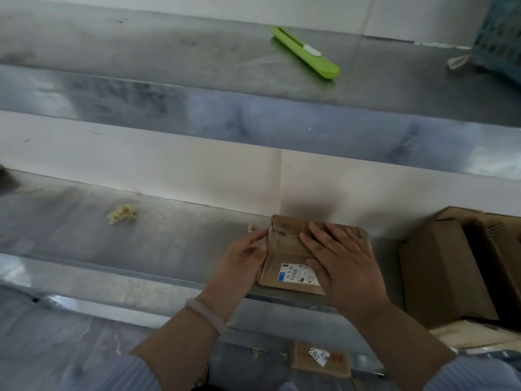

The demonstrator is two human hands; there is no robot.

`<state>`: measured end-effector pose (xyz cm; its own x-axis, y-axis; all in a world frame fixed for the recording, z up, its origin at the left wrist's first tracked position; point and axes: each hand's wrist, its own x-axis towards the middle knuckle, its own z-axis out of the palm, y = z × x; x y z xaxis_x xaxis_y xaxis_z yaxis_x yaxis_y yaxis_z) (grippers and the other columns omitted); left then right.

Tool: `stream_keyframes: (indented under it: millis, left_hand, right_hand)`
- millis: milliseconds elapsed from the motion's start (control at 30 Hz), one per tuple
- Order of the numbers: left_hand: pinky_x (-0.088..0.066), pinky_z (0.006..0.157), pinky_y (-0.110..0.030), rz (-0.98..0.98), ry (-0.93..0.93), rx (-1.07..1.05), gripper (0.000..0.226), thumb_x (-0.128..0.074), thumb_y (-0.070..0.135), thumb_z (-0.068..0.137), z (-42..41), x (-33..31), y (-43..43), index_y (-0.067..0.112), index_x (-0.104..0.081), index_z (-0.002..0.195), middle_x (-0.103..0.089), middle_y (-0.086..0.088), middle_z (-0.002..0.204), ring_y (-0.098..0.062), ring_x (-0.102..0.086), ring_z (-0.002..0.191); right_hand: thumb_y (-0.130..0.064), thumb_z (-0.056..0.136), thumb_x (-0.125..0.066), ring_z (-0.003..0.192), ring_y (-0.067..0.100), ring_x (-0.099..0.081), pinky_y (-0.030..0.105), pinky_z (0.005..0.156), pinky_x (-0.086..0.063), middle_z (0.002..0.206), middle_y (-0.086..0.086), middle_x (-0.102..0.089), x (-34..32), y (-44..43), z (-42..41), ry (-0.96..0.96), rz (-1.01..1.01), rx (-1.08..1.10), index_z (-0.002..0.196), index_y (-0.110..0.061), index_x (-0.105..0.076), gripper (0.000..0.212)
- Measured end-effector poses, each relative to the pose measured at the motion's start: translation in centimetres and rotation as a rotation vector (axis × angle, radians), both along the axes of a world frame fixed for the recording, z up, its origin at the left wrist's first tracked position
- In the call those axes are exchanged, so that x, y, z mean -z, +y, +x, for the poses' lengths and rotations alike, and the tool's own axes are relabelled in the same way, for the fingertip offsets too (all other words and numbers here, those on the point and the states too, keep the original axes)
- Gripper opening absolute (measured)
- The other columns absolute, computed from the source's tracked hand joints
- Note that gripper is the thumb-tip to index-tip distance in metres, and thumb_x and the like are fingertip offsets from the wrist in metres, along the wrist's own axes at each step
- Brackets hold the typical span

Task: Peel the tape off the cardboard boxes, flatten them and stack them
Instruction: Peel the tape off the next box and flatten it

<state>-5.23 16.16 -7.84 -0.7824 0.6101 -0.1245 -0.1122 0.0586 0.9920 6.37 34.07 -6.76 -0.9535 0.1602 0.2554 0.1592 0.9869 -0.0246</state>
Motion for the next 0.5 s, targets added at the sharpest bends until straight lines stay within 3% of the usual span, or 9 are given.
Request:
stream_keyframes:
  millis: [67,133,267,400,500]
  left_hand:
    - [-0.053,0.092,-0.038,-0.022,0.123,0.019,0.030,-0.059,0.047,0.089,-0.6,-0.3,-0.1,0.053,-0.054,0.119,-0.060,0.008,0.123,-0.015,-0.060,0.113]
    - [-0.050,0.098,-0.038,-0.057,0.300,0.066,0.045,-0.056,0.066,0.079,-1.2,-1.0,0.2,0.057,-0.049,0.122,-0.051,0.018,0.127,-0.009,-0.052,0.121]
    - [-0.040,0.100,-0.016,-0.042,0.648,0.073,0.051,-0.054,0.058,0.082,-1.5,-5.2,1.7,0.041,-0.051,0.130,-0.044,0.019,0.129,0.003,-0.043,0.121]
    - [-0.044,0.100,-0.032,-0.256,0.906,0.187,0.058,-0.057,0.063,0.077,-1.3,-8.0,3.2,0.042,-0.053,0.131,-0.044,0.019,0.125,-0.002,-0.043,0.116]
    - [-0.038,0.106,-0.030,-0.332,0.984,0.306,0.067,-0.068,0.058,0.075,-0.1,-7.8,4.6,0.039,-0.049,0.136,-0.042,0.020,0.132,0.003,-0.035,0.119]
  right_hand:
    - [-0.050,0.103,-0.018,0.136,0.016,-0.042,0.040,0.116,-0.028,0.141,-0.011,-0.052,-0.1,0.3,0.2,0.073,-0.070,-0.013,0.138,-0.032,-0.049,0.050]
    - [-0.045,0.103,-0.027,0.137,0.015,-0.041,0.040,0.115,-0.026,0.140,-0.011,-0.052,-0.1,0.4,0.5,0.208,-0.172,-0.042,0.137,-0.030,-0.048,0.043]
    - [-0.030,0.099,-0.042,0.139,0.016,-0.040,0.040,0.112,-0.037,0.145,-0.005,-0.050,-0.3,-0.5,0.8,0.483,-0.554,-0.052,0.138,-0.022,-0.052,0.041]
    - [-0.048,0.096,-0.044,0.123,0.021,-0.055,0.045,0.099,-0.049,0.133,0.002,-0.058,-0.4,-2.1,1.2,0.553,-1.122,0.079,0.135,-0.029,-0.055,0.045]
    - [-0.034,0.096,-0.055,0.100,0.012,-0.066,0.026,0.076,-0.056,0.108,0.006,-0.066,-2.4,-2.2,1.6,0.613,-1.446,0.209,0.115,-0.019,-0.060,0.025]
